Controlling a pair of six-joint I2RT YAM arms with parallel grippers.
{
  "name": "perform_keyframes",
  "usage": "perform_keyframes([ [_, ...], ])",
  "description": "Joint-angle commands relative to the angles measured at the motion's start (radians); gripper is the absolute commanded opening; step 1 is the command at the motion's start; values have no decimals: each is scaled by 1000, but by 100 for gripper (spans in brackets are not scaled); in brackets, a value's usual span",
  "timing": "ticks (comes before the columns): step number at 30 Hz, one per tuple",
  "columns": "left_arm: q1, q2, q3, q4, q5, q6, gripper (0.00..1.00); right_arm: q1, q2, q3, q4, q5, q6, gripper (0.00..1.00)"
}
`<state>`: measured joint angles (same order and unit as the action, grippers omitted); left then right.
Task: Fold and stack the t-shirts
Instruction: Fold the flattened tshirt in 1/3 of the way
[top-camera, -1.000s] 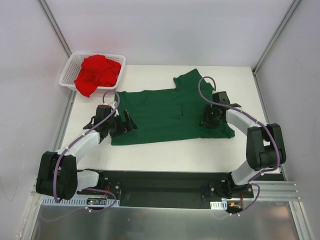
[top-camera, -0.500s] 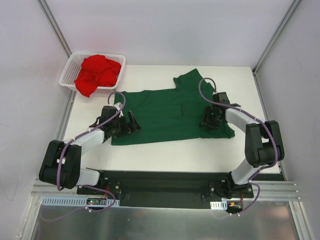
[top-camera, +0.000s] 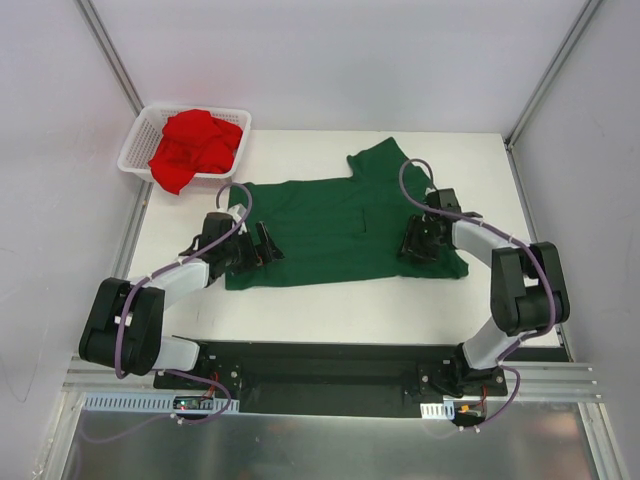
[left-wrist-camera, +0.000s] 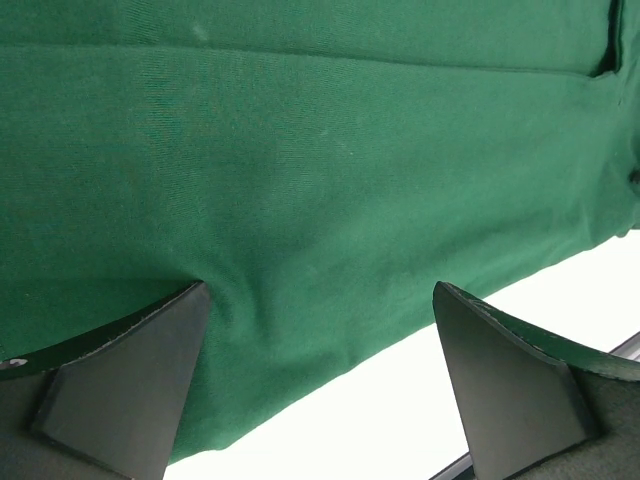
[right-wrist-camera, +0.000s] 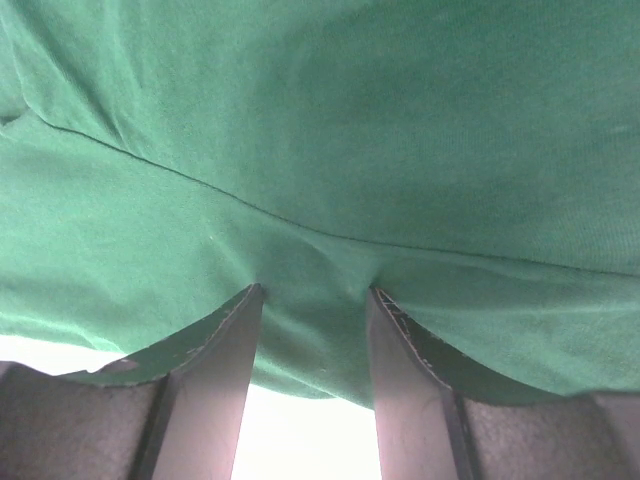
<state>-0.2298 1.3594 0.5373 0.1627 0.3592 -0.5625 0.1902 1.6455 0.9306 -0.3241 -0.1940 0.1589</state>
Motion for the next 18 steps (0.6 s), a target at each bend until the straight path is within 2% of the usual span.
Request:
perform_keyframes([
  [1,-3,6,-40,-37,20,-4,96,0,-49,-55,-49,-16,21,49],
  [18,46,-167,-77,-222,34,19,97,3,-240,-128,-210,36,4,50],
])
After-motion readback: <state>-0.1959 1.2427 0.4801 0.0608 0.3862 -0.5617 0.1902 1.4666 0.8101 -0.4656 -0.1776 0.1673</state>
